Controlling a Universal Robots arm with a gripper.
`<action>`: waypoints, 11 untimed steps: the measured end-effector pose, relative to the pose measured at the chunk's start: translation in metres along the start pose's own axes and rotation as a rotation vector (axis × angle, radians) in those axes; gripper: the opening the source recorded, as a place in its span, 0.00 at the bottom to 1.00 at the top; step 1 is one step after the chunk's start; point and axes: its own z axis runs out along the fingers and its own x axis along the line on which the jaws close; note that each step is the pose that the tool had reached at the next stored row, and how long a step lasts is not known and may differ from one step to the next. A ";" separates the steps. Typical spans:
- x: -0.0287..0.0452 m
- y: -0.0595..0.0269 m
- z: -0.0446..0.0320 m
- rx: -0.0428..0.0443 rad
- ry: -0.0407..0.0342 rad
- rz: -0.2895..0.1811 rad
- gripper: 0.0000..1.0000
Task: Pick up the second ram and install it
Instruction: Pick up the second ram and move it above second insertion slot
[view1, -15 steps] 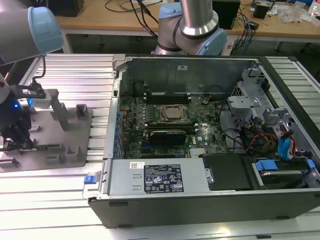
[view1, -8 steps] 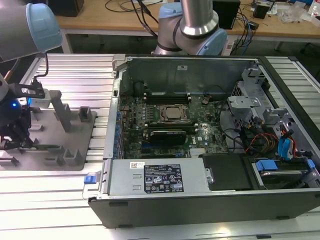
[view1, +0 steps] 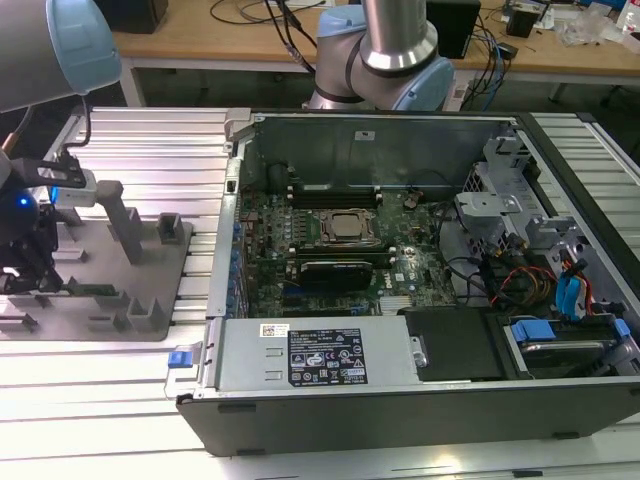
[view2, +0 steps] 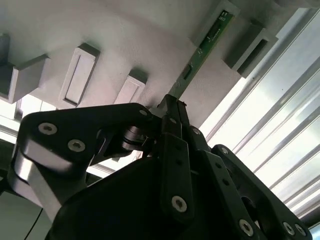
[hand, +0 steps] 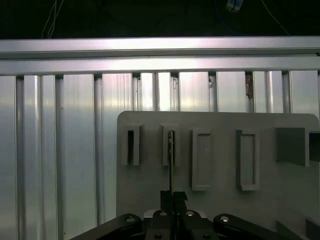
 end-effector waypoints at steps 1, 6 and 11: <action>0.0000 0.0000 0.0000 0.0000 0.0000 0.000 0.09; -0.0001 0.0001 -0.0036 0.0006 -0.0016 -0.003 0.09; -0.0004 0.0006 -0.0196 0.0005 -0.0008 -0.003 0.09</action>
